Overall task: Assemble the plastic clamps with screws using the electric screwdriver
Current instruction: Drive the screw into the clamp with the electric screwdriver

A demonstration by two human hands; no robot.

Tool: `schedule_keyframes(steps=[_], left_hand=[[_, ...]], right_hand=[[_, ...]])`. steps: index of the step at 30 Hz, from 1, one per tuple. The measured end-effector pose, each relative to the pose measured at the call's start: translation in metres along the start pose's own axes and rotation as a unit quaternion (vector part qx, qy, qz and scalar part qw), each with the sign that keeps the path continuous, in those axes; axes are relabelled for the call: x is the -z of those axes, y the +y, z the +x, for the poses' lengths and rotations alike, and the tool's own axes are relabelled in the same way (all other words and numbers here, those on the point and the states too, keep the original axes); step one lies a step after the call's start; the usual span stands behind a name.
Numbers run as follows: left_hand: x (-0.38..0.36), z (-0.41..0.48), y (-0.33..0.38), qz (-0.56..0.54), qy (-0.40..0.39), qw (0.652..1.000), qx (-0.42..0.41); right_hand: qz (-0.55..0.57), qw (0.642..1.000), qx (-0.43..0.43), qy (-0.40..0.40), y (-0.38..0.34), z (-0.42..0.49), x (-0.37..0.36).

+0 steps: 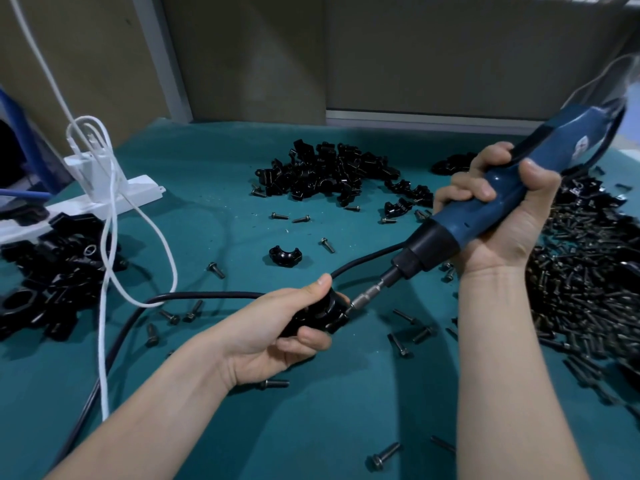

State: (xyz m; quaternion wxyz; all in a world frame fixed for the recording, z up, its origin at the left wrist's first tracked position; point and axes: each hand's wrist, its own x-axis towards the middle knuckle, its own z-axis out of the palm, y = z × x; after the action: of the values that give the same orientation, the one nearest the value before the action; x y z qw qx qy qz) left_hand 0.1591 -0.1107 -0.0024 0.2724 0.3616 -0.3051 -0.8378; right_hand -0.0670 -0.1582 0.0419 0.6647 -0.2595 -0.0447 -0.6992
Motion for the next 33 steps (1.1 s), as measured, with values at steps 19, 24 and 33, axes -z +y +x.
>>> schedule_keyframes(steps=[19,24,33], left_hand=[[0.0044,0.0064,-0.0024,-0.019,0.032,0.998,-0.047],[0.0043,0.0074,-0.003,-0.029,0.033,0.998,-0.053],[0.0035,0.0081,-0.003,-0.051,0.037,0.997,-0.054]], right_hand=[[-0.035,0.999,0.003,0.022,0.0066,0.0033,0.0024],[-0.036,0.999,0.004,0.023,0.007,0.0034,0.0021],[-0.036,0.999,0.004,0.026,0.0082,0.0036,0.0008]])
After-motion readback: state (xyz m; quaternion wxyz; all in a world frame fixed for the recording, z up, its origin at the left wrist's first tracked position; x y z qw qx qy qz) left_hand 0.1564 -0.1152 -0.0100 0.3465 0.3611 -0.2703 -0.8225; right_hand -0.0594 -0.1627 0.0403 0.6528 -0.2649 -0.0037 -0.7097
